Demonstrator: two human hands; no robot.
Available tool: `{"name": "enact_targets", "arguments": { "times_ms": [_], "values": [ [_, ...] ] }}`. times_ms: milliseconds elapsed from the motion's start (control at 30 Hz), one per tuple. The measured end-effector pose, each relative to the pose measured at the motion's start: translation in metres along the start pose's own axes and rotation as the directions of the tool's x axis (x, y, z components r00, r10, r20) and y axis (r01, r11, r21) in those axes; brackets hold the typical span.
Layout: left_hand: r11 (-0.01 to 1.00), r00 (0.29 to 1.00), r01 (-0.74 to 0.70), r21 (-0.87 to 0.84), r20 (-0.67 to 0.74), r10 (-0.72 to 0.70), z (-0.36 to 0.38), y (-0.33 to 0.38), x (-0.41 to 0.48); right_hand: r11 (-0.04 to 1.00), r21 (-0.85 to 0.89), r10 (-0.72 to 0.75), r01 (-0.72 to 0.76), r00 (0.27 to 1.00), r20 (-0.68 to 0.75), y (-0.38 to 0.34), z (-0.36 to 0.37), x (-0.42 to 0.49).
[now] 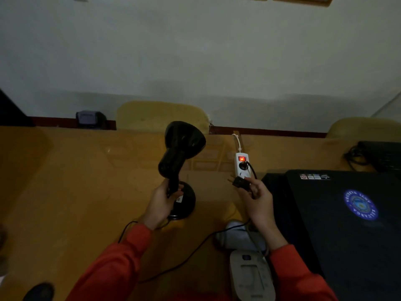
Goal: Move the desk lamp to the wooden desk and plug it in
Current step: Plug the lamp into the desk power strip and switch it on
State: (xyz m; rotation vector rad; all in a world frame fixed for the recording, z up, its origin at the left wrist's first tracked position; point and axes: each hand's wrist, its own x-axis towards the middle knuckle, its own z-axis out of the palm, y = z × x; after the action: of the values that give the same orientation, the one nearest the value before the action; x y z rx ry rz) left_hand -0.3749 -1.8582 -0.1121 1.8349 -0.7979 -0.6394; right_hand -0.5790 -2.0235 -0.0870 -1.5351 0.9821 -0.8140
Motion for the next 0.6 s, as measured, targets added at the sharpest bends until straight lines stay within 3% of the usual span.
{"name": "enact_targets", "arguments": {
  "times_ms": [267, 400, 500, 600],
  "values": [
    [0.998, 0.997, 0.054, -0.03, -0.055, -0.055, 0.025, -0.003, -0.031, 0.998, -0.056, 0.027, -0.03, 0.999, -0.047, 0.001, -0.013, 0.0],
    [0.993, 0.991, 0.107, -0.043, -0.074, -0.11, 0.035, -0.004, -0.039, 0.985, -0.123, 0.109, -0.121, 0.989, -0.097, 0.001, -0.021, 0.005],
    [0.993, 0.994, 0.11, -0.034, -0.016, -0.111, 0.033, -0.007, -0.037, 0.938, -0.304, 0.122, -0.165, 0.98, -0.154, -0.002, -0.026, 0.018],
    [0.994, 0.988, 0.104, 0.035, 0.108, -0.108, 0.027, -0.019, -0.032, 0.839, -0.538, 0.034, -0.085, 0.994, -0.104, -0.005, -0.023, 0.035]
  ]
}}
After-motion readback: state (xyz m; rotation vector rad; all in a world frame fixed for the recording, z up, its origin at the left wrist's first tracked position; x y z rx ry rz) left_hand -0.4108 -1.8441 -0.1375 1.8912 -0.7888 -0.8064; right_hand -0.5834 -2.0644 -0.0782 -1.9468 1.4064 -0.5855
